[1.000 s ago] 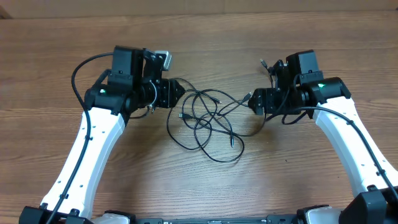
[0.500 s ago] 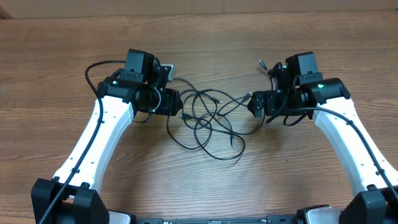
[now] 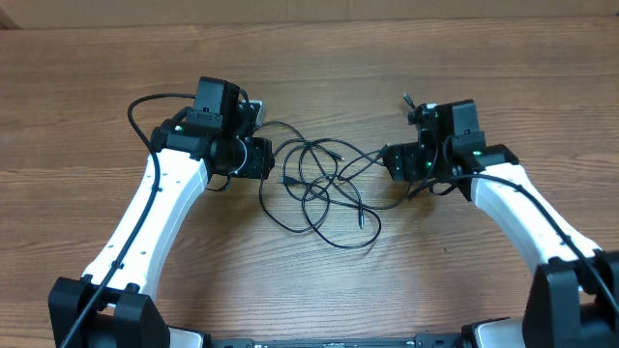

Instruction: Untangle cables

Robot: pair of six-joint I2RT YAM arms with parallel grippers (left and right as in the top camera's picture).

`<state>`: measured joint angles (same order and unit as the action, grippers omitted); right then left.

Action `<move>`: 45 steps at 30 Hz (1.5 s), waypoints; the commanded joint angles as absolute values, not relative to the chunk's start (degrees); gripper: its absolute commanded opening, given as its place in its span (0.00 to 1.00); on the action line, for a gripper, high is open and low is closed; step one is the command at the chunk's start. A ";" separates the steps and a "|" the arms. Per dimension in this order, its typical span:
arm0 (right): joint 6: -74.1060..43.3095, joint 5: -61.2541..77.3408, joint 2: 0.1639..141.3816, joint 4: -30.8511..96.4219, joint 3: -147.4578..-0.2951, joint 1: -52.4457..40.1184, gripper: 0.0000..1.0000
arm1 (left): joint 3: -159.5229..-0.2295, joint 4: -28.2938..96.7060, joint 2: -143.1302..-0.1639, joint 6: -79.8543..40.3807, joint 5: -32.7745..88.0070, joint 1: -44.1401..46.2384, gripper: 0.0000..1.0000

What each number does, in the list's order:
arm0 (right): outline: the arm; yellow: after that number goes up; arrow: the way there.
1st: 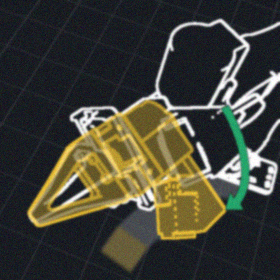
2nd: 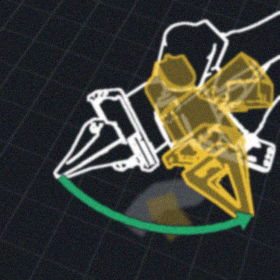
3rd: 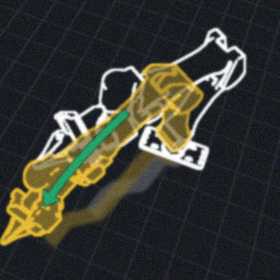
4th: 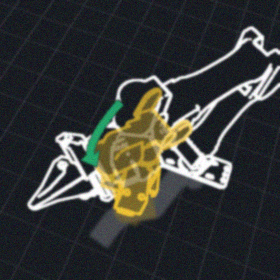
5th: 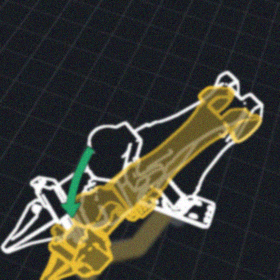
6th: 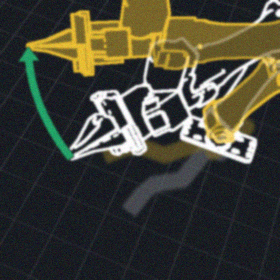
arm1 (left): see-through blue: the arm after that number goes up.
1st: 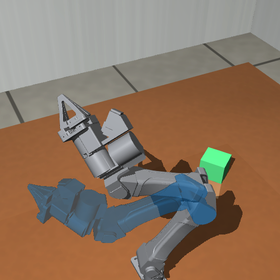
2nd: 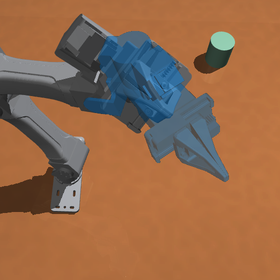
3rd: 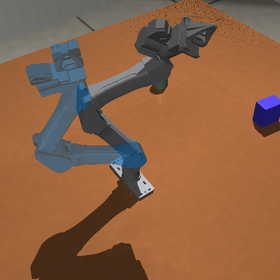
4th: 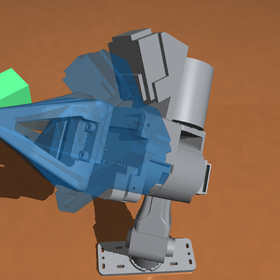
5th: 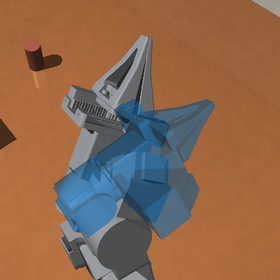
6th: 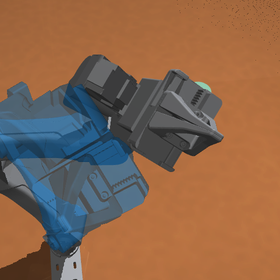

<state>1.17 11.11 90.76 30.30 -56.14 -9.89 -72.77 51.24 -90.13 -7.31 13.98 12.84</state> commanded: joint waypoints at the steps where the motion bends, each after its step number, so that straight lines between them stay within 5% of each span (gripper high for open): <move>1: 1.34 10.52 92.58 29.76 -55.07 -10.02 0.67 | -73.54 51.13 -90.48 -7.92 13.13 13.21 0.47; 5: 0.14 10.52 93.89 29.78 -55.07 -10.02 0.56 | -73.54 51.18 -90.48 -7.92 13.10 13.19 0.46; 11: -3.42 10.07 94.28 29.08 -55.24 -9.93 0.04 | -73.54 51.03 -90.48 -7.92 13.13 13.17 0.45; 17: -6.04 6.81 91.33 32.40 -61.71 -8.97 0.04 | -73.54 51.00 -90.48 -7.92 13.10 13.17 0.45; 29: -5.98 -33.36 86.04 51.22 -98.76 -5.23 0.04 | -73.54 50.70 -90.48 -7.92 13.10 13.17 0.45; 45: -4.47 -44.69 83.33 41.28 -109.16 -2.37 0.05 | -73.54 50.76 -90.48 -7.92 13.10 13.17 0.44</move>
<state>-4.54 -41.80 85.97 41.85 -105.84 -4.16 -72.79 50.83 -90.13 -7.33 13.41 12.84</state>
